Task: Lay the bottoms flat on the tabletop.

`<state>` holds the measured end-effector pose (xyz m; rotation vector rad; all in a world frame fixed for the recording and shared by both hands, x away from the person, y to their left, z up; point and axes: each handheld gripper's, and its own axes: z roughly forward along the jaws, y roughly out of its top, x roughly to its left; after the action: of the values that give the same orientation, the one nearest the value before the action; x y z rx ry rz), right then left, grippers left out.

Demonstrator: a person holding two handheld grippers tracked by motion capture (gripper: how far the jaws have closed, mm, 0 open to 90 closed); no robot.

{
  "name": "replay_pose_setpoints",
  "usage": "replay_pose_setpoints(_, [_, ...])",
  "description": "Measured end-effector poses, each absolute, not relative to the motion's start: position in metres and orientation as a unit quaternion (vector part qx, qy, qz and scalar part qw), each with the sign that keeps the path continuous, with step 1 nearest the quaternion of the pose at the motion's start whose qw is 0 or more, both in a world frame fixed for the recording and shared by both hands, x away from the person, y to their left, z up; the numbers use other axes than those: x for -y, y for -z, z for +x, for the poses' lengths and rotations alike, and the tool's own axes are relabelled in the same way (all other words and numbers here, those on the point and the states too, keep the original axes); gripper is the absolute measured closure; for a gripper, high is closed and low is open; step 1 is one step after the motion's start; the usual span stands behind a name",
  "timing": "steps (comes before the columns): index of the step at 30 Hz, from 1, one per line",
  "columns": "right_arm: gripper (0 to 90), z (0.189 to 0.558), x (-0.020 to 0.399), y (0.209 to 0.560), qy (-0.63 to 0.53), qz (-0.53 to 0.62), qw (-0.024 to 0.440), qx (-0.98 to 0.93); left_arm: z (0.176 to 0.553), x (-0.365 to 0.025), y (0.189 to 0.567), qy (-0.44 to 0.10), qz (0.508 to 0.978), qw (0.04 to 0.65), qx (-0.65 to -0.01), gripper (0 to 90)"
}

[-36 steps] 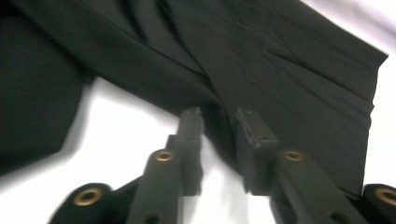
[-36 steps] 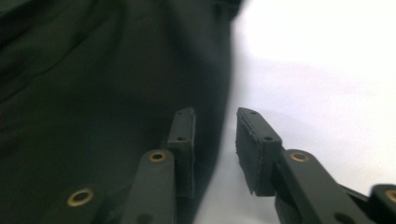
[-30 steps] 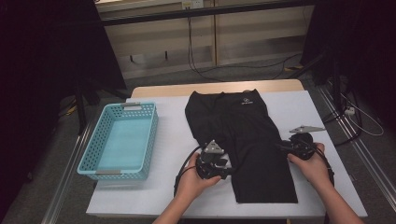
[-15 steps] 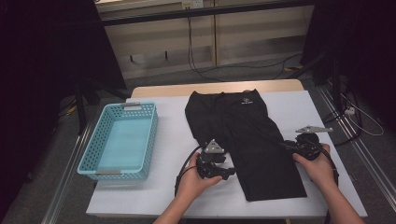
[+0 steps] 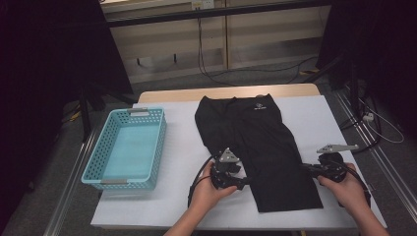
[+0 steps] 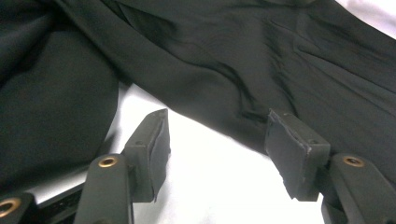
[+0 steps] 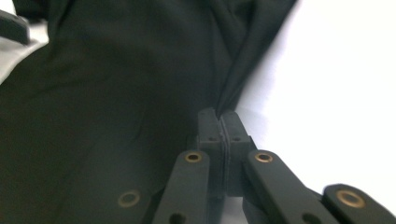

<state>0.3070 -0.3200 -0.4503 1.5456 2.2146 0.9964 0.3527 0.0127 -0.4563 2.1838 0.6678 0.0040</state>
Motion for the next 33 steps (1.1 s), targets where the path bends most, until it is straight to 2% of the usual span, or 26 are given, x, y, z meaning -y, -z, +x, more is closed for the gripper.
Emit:
replay_pose_setpoints(3, [88.2,0.307,0.326,0.450,-0.341,0.537,0.144,-0.758,0.354,-0.013,0.454,-0.002,0.869,0.420,-0.263,40.5])
replay_pose_setpoints(4, [84.9,0.306,0.328,0.450,-0.341,0.537,0.147,-0.757,0.355,-0.014,0.452,-0.003,0.868,0.420,-0.264,39.9])
replay_pose_setpoints(6, [67.5,0.307,0.329,0.449,-0.342,0.541,0.154,-0.753,0.357,-0.017,0.450,-0.003,0.867,0.421,-0.267,38.1])
replay_pose_setpoints(9, [54.2,0.311,0.328,0.444,-0.349,0.543,0.171,-0.744,0.361,-0.021,0.449,-0.007,0.870,0.415,-0.265,32.3])
replay_pose_setpoints(14, [42.7,0.333,0.328,0.438,-0.366,0.542,0.208,-0.727,0.365,-0.025,0.445,-0.016,0.871,0.415,-0.261,26.2])
replay_pose_setpoints(19, [43.2,0.357,0.327,0.438,-0.356,0.556,0.215,-0.719,0.367,-0.029,0.438,-0.025,0.868,0.420,-0.263,24.6])
replay_pose_setpoints(24, [46.2,0.346,0.320,0.444,-0.342,0.555,0.198,-0.732,0.370,-0.033,0.438,-0.026,0.863,0.425,-0.272,23.8])
replay_pose_setpoints(30, [49.4,0.325,0.324,0.451,-0.332,0.567,0.187,-0.731,0.364,-0.019,0.444,-0.019,0.856,0.427,-0.291,32.5])
replay_pose_setpoints(33, [52.6,0.316,0.325,0.450,-0.327,0.565,0.185,-0.734,0.359,-0.008,0.449,-0.032,0.868,0.410,-0.278,37.0])
